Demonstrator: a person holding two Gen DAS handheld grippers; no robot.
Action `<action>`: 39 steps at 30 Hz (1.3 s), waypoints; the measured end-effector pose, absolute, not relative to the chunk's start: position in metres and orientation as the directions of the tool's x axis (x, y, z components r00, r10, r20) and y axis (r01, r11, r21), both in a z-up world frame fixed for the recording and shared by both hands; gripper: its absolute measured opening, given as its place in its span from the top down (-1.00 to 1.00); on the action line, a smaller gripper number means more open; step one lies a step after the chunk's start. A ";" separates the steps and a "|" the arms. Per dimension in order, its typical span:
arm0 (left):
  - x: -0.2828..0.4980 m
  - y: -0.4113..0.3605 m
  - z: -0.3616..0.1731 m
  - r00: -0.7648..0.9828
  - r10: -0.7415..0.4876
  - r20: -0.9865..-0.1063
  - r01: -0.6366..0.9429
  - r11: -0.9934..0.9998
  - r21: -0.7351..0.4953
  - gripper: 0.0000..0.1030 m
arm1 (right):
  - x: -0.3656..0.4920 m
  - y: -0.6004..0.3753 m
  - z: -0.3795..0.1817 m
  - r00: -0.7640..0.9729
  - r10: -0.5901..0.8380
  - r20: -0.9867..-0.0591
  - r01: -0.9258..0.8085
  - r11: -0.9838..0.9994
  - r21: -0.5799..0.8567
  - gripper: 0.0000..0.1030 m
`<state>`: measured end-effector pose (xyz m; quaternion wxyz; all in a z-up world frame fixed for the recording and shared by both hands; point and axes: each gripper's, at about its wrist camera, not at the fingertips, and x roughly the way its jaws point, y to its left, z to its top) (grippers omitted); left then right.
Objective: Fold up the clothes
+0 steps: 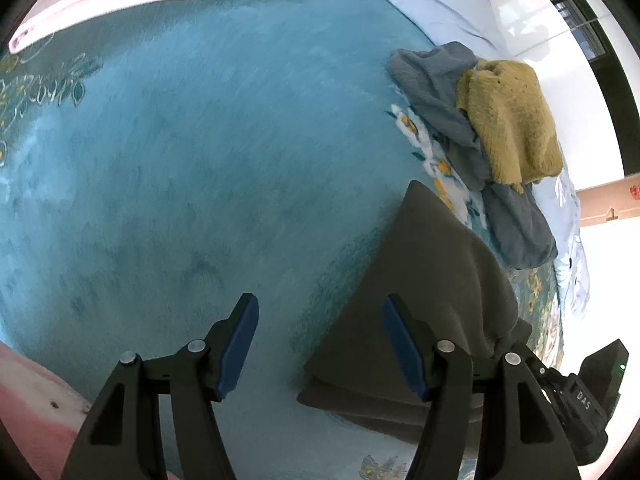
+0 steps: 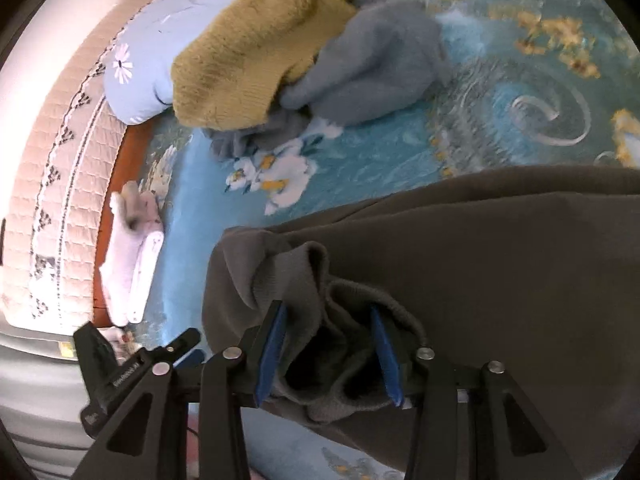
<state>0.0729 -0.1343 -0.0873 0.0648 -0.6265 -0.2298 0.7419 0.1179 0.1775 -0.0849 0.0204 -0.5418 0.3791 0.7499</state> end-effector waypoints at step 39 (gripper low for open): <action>0.079 -0.113 -0.066 -0.267 0.525 -0.808 0.057 -0.828 -0.557 -0.24 | 0.175 0.239 -0.051 -0.507 -0.233 -0.830 -0.518 -0.687 0.510 0.66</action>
